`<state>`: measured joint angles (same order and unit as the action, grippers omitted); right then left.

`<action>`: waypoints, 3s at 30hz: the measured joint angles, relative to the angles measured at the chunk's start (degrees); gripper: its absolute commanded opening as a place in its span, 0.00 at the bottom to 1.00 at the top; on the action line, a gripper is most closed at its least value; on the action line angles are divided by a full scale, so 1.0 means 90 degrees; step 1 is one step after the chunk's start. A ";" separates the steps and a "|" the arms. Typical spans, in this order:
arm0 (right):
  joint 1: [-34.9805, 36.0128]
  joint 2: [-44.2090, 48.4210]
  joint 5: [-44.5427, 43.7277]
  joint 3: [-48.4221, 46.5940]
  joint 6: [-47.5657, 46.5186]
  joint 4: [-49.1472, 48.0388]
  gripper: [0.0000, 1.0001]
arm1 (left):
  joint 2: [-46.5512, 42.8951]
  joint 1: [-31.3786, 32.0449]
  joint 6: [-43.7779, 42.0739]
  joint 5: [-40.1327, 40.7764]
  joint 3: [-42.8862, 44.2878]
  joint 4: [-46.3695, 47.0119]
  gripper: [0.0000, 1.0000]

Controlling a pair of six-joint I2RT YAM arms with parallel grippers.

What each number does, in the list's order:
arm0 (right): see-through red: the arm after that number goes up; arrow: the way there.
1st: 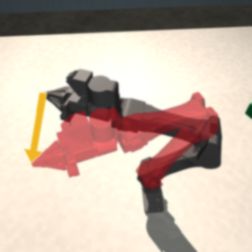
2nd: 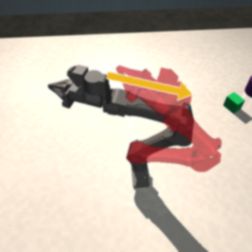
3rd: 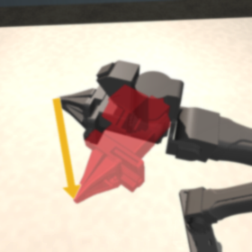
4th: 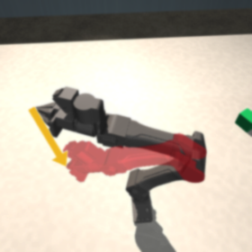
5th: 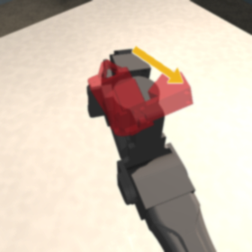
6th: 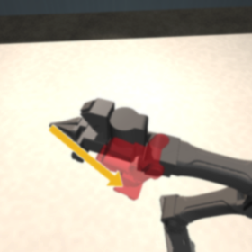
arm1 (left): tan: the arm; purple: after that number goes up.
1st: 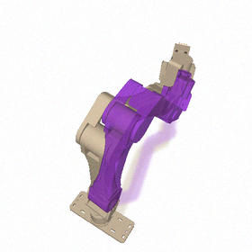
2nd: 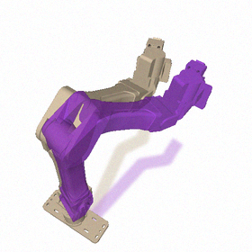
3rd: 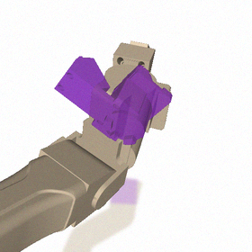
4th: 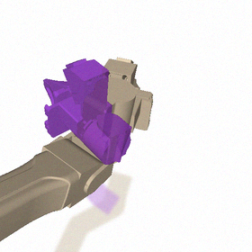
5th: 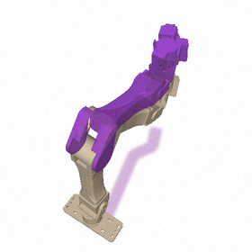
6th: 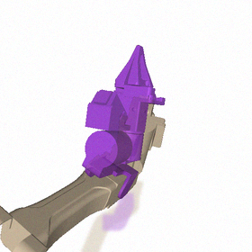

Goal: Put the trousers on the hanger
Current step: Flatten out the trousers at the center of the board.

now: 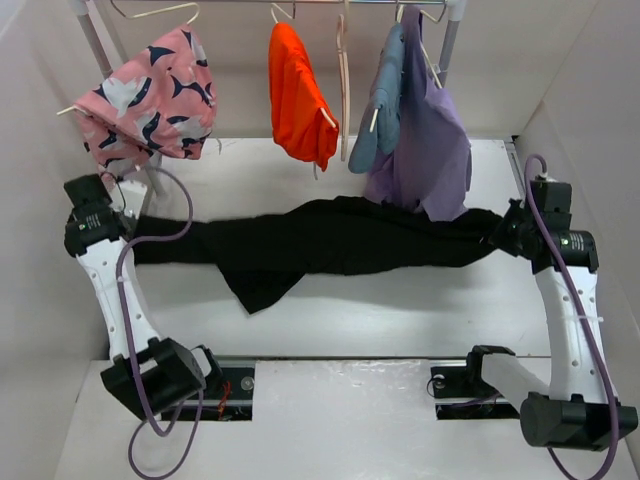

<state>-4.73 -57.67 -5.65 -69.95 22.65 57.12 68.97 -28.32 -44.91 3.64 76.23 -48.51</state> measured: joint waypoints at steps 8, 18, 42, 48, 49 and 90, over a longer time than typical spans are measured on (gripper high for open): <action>-0.0068 0.0299 0.0102 0.0804 0.0000 0.0372 0.00 | 0.0801 -0.0573 -0.0583 0.1015 -0.1399 -0.0223 0.00; -0.0131 0.0117 0.0194 0.0508 0.0000 0.0491 0.00 | 0.0821 -0.0595 -0.0971 0.1331 -0.1460 -0.0457 0.48; -0.0185 0.0097 0.0296 0.1083 0.0692 0.0461 0.06 | 0.3160 -0.0573 0.0087 0.0566 -0.2047 0.0282 0.15; -0.0206 0.1115 0.0046 0.1712 0.1870 0.0794 0.99 | 0.2992 -0.0471 -0.0109 -0.0063 -0.1681 0.0199 0.39; -0.0216 0.1246 -0.0104 0.1642 0.2025 0.0869 0.99 | 0.2890 -0.0376 -0.0185 -0.0168 -0.1617 0.0131 0.41; -0.1802 -0.4082 0.0760 0.1362 0.0799 -0.2171 0.30 | 0.3784 0.3570 0.0789 -0.1423 -0.1081 0.1280 0.00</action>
<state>-20.95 -94.41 1.19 -57.69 29.85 37.58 103.02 3.81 -37.80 -9.17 66.50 -36.99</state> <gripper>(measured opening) 0.514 0.007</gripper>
